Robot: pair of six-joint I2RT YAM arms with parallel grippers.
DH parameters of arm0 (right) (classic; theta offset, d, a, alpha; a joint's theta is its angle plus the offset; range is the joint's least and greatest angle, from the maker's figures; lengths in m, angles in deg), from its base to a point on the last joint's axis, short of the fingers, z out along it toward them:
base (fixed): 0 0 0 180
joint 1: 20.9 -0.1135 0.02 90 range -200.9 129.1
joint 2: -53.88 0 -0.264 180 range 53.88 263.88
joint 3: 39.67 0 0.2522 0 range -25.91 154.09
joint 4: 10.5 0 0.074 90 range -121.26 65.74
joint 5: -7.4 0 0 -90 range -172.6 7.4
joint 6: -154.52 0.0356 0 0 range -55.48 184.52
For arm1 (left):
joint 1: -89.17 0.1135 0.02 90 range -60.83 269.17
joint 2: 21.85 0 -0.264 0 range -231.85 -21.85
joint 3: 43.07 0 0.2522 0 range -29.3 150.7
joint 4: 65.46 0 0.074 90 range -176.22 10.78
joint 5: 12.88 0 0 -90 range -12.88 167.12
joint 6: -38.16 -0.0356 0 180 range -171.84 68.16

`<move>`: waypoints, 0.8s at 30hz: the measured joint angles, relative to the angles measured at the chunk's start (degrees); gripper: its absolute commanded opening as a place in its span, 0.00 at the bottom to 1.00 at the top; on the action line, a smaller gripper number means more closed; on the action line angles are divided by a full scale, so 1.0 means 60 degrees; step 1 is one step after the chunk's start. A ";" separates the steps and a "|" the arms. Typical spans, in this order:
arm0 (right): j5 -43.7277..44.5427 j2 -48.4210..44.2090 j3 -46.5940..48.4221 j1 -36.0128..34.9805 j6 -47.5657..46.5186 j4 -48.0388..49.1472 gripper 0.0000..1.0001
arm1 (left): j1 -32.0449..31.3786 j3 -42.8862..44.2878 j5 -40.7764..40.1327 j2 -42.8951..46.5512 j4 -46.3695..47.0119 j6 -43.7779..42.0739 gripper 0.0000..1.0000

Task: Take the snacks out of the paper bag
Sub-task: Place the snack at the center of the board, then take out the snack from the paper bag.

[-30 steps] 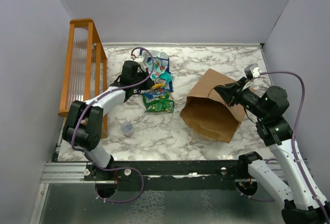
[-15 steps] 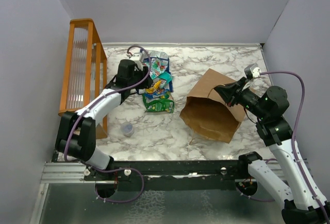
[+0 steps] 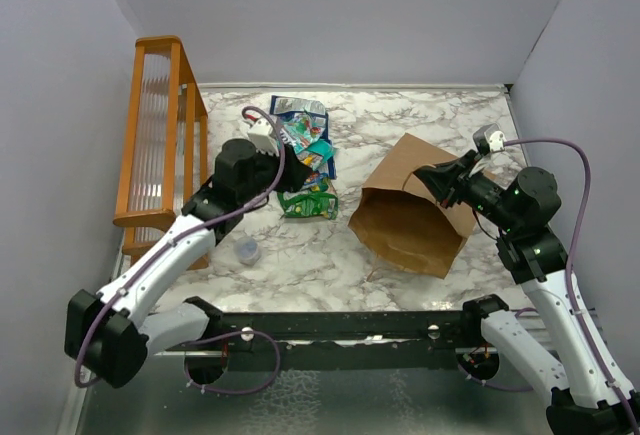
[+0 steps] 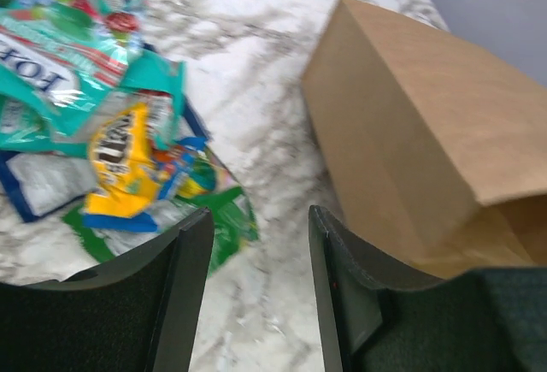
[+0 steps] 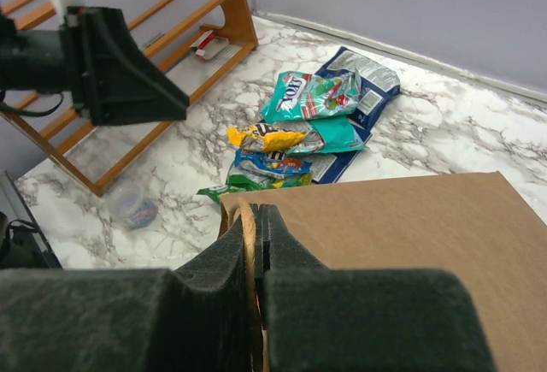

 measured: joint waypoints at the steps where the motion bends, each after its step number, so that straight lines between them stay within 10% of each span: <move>1: -0.0018 0.0000 0.0000 0.0000 0.0004 0.0000 0.02 | -0.0310 -0.0131 -0.0076 0.0270 -0.0011 0.0091 0.49; 15: -0.0240 0.0025 0.0000 0.0000 0.0146 0.0007 0.02 | -0.5380 -0.2415 -0.2718 0.2299 0.1497 0.1249 0.44; 24: -0.0277 0.0040 0.0102 0.0000 0.0146 0.0004 0.02 | -0.9934 -0.1530 -0.7016 -0.1246 0.3501 -0.1297 0.44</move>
